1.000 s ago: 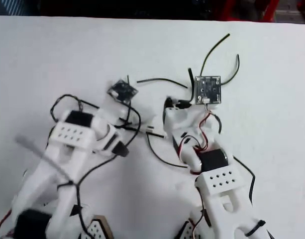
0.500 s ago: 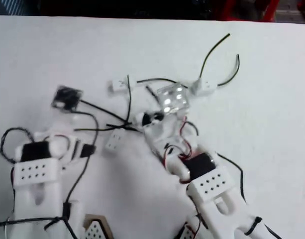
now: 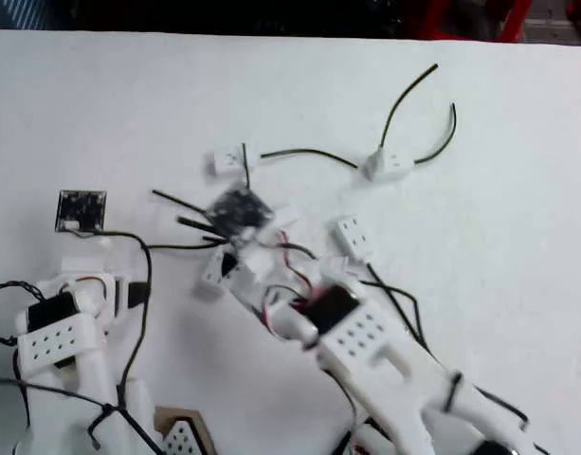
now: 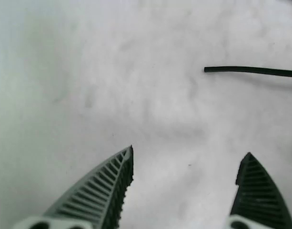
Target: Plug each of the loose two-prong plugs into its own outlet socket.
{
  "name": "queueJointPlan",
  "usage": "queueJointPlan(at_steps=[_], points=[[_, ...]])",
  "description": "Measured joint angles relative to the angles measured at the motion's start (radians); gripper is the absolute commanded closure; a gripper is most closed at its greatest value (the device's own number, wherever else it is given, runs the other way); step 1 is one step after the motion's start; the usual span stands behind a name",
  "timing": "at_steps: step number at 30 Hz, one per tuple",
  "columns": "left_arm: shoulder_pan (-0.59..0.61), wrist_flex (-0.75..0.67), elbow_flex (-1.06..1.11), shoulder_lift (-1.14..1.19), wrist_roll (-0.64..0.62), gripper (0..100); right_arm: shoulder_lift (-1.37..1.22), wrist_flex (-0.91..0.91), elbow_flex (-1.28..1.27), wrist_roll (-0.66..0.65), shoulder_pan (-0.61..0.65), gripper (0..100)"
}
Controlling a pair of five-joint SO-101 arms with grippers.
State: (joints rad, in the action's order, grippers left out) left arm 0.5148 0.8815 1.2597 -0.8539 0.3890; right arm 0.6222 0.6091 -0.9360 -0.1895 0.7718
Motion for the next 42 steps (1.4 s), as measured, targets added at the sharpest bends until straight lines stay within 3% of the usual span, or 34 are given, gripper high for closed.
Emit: queueJointPlan(at_steps=[8,16,42], points=[[0.009,0.0,0.008,0.0,0.0,66,-0.302,0.018,0.187,-0.153,0.072,98.1],[0.009,0.0,0.008,0.0,0.0,66,-0.457,0.087,0.288,-0.192,0.081,98.1],[0.009,0.0,0.009,0.0,0.0,66,-0.488,0.158,0.322,-0.19,0.091,98.1]])
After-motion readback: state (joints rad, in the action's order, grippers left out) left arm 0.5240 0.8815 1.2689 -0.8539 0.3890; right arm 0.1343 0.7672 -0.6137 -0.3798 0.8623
